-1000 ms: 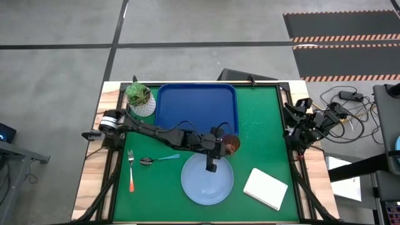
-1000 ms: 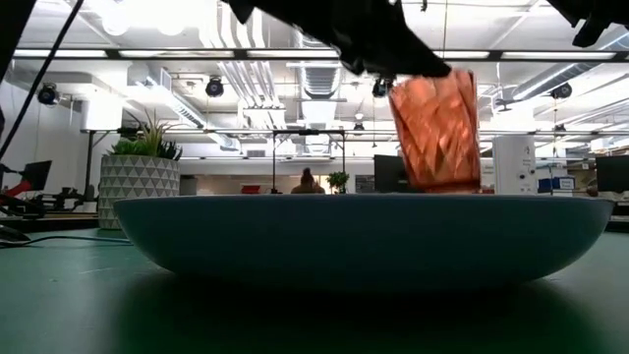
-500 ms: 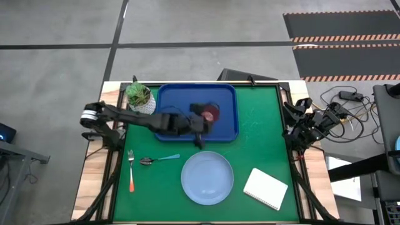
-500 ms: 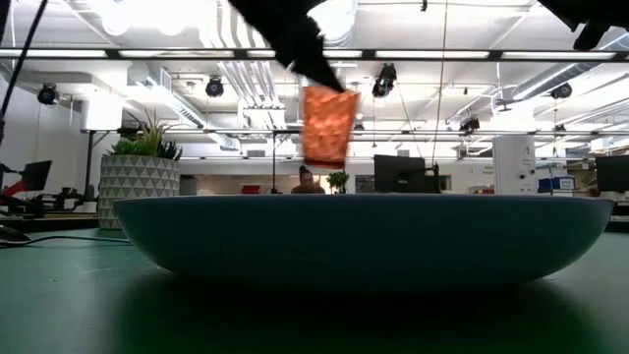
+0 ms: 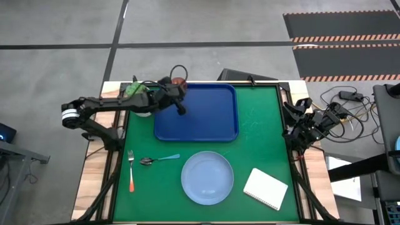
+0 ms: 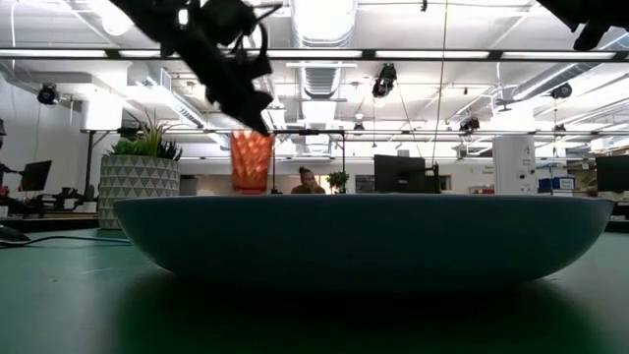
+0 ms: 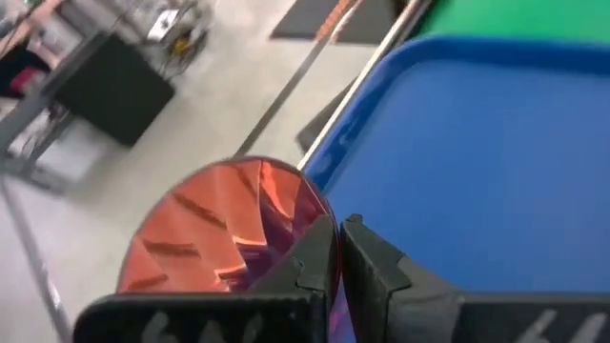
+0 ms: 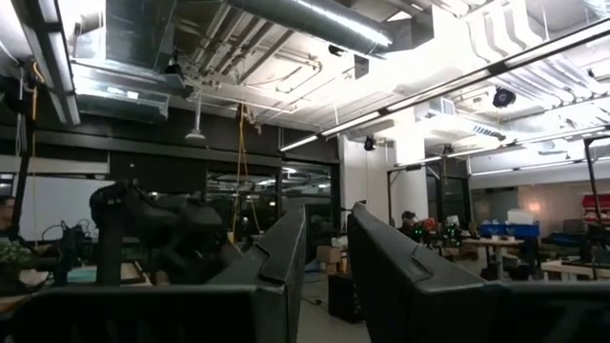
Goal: Pick and place plate/cup/fork/spoon on tray
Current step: Put the glass on the blue tray
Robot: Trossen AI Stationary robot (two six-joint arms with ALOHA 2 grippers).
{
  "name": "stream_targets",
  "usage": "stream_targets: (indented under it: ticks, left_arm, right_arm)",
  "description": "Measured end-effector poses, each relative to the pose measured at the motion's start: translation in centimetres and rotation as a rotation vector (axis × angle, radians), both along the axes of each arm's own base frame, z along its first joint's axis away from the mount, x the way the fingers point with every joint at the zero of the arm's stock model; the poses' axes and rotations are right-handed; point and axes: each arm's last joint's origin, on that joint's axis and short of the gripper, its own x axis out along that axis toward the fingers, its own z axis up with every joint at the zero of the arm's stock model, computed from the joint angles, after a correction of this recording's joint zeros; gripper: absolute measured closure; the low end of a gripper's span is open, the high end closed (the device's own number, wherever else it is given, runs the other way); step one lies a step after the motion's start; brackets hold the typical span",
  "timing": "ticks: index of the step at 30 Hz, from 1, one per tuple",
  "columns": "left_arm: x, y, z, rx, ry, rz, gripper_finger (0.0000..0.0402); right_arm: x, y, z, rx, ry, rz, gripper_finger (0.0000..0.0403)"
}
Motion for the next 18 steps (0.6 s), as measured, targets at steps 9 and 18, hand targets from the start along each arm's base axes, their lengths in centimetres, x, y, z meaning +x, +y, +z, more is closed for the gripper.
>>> stream_targets:
  ticks: [9, 18]
  left_arm:
    - [-1.3, 1.6, -1.9, 0.002, -0.009, 0.066, 0.0401]
    - [-1.7, 2.5, -2.1, 0.013, -0.037, 0.100, 0.0401]
  right_arm:
    - [0.0, 0.0, 0.0, -0.007, 0.004, -0.004, 0.0333]
    - [0.0, 0.0, 0.0, -0.017, 0.010, -0.012, 0.0333]
